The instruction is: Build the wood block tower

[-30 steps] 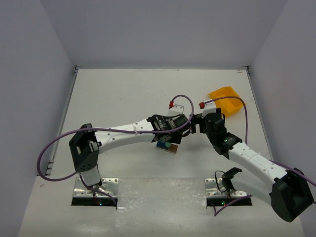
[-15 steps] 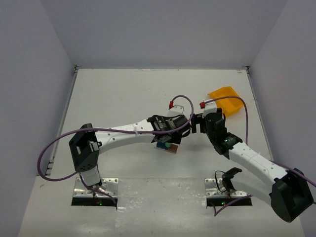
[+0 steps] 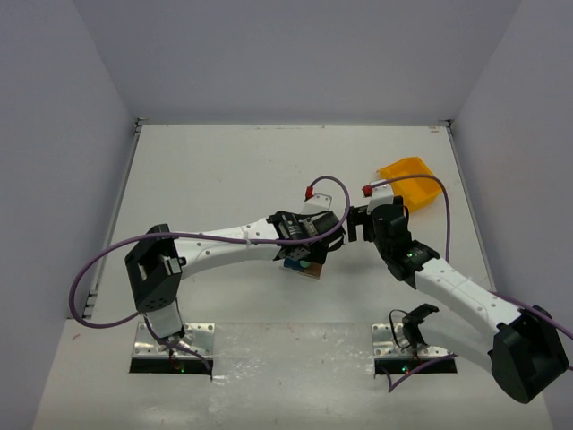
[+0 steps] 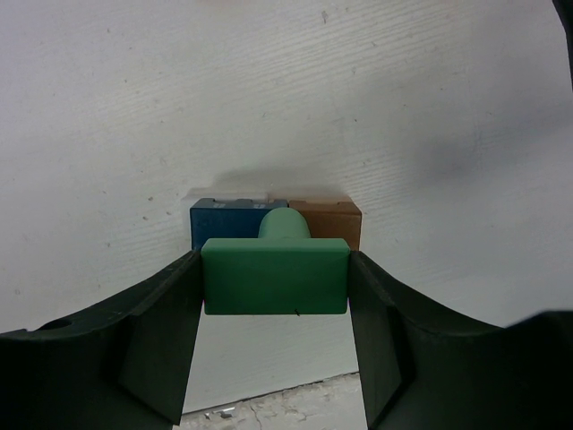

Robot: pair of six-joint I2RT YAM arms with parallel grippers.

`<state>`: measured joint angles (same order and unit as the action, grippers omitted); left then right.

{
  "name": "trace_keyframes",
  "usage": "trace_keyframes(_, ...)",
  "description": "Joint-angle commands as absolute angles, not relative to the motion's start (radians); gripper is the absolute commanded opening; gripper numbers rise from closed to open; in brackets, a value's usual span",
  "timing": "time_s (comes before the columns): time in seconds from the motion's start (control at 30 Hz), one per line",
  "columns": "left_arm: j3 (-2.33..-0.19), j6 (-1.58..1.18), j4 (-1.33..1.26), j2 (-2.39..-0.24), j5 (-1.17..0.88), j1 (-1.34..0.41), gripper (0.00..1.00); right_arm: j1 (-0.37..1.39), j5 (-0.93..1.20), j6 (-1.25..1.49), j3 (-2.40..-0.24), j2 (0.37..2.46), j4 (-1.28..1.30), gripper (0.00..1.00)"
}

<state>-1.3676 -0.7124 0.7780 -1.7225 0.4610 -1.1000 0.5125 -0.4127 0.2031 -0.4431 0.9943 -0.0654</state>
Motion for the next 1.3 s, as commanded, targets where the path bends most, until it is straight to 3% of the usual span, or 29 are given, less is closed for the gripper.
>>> trace_keyframes(0.0,-1.358,-0.719,0.744,-1.680,0.468,-1.095,0.55,0.508,-0.435,0.210,-0.463,0.977,-0.084,0.99)
trace_keyframes(0.9,-1.350,-0.727,0.746,-1.659,0.480,-1.095,0.77,0.505,-0.434,0.209,-0.462,0.973,-0.083,0.99)
trace_keyframes(1.0,-1.351,-0.719,0.740,-1.655,0.472,-1.096,0.82,0.506,-0.434,0.209,-0.462,0.975,-0.083,0.99)
trace_keyframes(1.17,-1.360,-0.699,0.730,-1.643,0.460,-1.097,0.99,0.505,-0.430,0.208,-0.465,0.979,-0.083,0.99)
trace_keyframes(1.27,-1.362,-0.693,0.722,-1.624,0.463,-1.097,1.00,0.505,-0.421,0.208,-0.467,0.981,-0.083,0.99)
